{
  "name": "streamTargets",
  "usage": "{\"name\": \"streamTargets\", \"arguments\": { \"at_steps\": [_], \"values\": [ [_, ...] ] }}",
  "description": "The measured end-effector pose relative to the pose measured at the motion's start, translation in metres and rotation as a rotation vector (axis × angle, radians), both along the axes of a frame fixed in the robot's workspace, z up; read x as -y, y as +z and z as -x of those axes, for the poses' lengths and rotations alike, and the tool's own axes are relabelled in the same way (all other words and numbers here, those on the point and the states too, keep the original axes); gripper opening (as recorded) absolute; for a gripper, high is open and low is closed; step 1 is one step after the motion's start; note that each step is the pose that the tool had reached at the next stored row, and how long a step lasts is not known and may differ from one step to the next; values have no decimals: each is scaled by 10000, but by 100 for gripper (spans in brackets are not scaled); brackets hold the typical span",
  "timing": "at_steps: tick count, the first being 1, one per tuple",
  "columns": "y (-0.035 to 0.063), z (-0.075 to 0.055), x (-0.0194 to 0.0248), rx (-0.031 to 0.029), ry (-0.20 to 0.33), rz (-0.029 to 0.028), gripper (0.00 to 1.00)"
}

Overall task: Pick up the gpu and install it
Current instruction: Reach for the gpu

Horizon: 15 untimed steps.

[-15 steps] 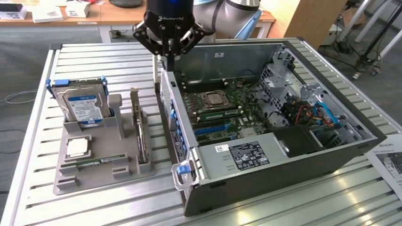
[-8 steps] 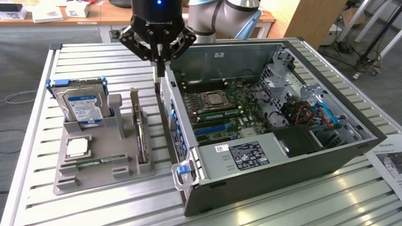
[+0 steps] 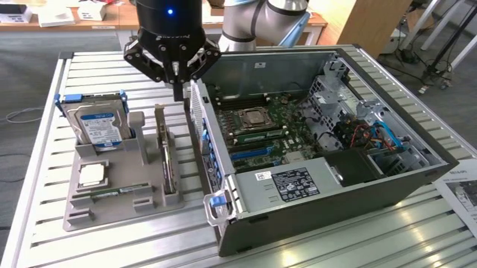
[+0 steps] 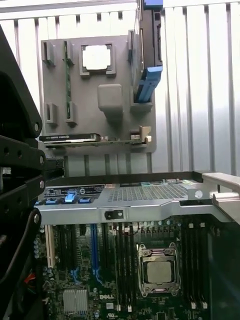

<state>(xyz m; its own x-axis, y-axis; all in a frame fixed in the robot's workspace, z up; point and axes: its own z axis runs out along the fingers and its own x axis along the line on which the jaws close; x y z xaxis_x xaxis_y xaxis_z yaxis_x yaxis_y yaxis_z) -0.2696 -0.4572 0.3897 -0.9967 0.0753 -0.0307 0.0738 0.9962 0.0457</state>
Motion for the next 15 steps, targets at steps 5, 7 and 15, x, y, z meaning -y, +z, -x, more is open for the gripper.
{"name": "streamTargets", "arguments": {
  "at_steps": [5,7,15],
  "values": [
    [-46,165,103,0,0,1,11],
    [-67,225,143,1,0,0,11],
    [-118,373,234,0,1,0,11]
  ]
}}
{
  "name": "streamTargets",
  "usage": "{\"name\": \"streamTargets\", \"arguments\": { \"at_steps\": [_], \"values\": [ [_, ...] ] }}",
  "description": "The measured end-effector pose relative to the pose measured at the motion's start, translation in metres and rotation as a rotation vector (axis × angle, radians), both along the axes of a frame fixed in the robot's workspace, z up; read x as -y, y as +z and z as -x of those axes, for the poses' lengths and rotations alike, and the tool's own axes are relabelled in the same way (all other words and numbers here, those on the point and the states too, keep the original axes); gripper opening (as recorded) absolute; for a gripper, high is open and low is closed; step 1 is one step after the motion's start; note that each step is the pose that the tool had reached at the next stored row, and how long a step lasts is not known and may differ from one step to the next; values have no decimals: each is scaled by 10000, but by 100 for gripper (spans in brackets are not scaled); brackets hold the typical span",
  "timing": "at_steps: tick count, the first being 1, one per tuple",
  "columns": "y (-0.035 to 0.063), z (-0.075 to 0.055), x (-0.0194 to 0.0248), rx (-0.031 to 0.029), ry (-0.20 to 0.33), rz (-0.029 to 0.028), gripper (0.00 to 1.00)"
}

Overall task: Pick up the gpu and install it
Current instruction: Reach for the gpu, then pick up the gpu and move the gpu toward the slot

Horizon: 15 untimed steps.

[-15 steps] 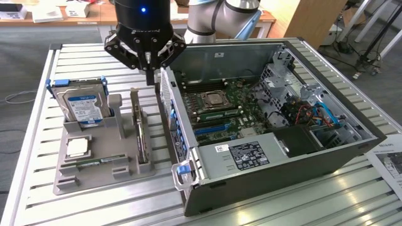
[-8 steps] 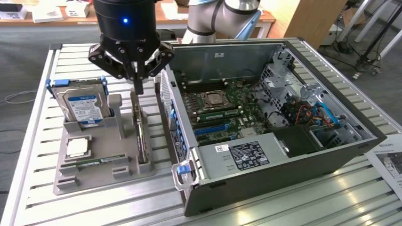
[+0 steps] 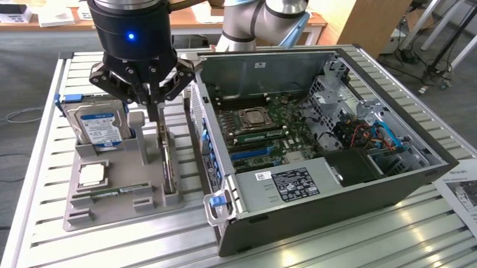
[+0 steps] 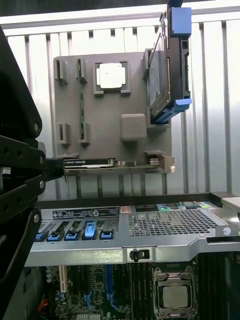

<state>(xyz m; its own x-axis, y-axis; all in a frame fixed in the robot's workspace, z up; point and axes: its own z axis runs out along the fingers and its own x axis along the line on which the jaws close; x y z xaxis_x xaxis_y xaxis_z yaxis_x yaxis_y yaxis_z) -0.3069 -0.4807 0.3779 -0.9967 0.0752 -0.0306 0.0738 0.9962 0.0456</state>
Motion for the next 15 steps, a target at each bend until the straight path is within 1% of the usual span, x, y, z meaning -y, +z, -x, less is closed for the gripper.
{"name": "streamTargets", "arguments": {
  "at_steps": [15],
  "values": [
    [0,5,0,0,-1,0,11]
  ]
}}
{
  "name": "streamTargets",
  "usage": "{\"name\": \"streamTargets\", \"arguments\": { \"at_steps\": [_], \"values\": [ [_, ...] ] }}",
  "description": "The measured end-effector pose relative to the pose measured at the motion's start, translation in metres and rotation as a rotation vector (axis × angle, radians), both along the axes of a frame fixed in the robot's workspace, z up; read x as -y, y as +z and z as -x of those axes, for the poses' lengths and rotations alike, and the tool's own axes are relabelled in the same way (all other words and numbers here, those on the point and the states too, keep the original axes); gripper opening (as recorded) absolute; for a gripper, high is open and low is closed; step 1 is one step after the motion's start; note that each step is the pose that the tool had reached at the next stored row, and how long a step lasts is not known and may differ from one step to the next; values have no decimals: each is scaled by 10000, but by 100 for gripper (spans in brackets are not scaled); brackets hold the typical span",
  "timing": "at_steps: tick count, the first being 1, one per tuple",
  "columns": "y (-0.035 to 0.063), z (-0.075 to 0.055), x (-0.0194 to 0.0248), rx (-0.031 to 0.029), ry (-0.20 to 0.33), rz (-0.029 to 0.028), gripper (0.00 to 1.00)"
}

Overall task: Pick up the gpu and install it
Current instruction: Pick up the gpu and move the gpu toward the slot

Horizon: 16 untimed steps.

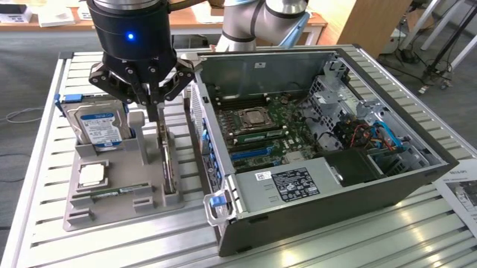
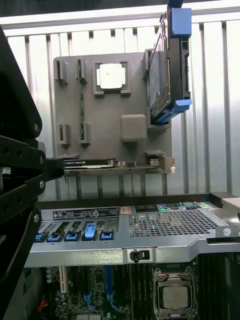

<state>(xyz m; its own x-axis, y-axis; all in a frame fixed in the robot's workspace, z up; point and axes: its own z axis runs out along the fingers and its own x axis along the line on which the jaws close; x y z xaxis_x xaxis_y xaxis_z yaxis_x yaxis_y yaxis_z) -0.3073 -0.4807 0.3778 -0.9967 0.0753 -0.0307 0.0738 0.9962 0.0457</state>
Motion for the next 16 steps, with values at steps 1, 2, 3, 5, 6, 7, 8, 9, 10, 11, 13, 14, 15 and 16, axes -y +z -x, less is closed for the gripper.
{"name": "streamTargets", "arguments": {
  "at_steps": [1,2,3,5,6,7,8,9,10,11,13,14,15,16],
  "values": [
    [0,0,0,0,0,0,16],
    [0,0,0,0,1,0,16],
    [0,0,0,0,0,0,23],
    [0,0,0,-1,0,0,29],
    [0,0,0,0,0,0,35],
    [0,0,0,0,0,0,35],
    [0,0,0,-1,0,0,42],
    [-1,0,0,0,1,1,42],
    [-10,0,1,10,1,-1,42],
    [-27,0,1,24,1,0,42],
    [-62,0,0,40,1,1,42],
    [-81,0,0,46,0,0,42],
    [-99,0,0,48,1,0,42],
    [-118,0,0,52,1,0,42]
  ]
}}
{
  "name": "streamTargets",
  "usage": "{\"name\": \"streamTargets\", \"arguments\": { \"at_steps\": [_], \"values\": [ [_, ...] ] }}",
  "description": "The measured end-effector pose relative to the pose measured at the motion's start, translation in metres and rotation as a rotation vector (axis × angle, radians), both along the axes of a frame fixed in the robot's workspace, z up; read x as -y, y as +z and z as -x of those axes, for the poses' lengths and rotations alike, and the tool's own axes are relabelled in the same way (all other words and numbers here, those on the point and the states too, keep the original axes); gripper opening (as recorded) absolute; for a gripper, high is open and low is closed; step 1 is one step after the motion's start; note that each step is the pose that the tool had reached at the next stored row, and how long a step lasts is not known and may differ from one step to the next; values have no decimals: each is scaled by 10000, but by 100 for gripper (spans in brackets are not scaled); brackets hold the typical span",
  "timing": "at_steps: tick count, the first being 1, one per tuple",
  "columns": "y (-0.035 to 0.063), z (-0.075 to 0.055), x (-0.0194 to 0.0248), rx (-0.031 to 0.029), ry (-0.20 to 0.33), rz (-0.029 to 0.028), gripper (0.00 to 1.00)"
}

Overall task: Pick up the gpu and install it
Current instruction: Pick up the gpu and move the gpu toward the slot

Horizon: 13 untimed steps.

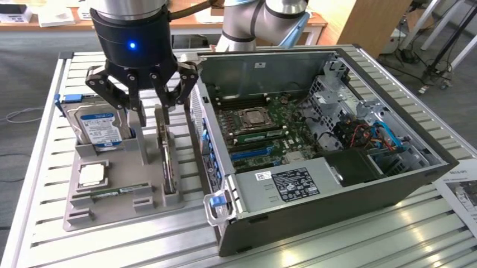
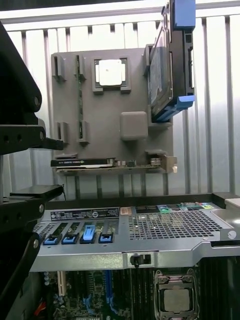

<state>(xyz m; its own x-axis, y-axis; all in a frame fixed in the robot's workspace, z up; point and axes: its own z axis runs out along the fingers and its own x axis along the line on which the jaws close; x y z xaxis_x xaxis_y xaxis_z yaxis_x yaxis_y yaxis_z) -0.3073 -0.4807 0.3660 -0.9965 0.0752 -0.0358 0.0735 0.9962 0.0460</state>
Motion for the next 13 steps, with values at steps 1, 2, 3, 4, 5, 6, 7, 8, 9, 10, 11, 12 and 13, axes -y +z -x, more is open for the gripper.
{"name": "streamTargets", "arguments": {
  "at_steps": [1,2,3,4,5,6,7,8,9,10,11,12,13],
  "values": [
    [-18,0,0,2,0,0,42],
    [-37,0,0,3,0,0,42],
    [-55,0,0,4,0,-1,42],
    [-72,0,0,4,0,0,42],
    [-90,1,1,3,-1,1,42],
    [-108,1,1,3,-2,0,42],
    [-126,2,3,4,-3,0,42],
    [-145,-1,6,4,-1,0,42],
    [-163,-3,9,4,0,0,42],
    [-182,-5,11,5,-1,0,42],
    [-200,-7,13,4,-1,0,42],
    [-217,-10,15,4,0,0,42],
    [-235,-13,16,4,0,1,42]
  ]
}}
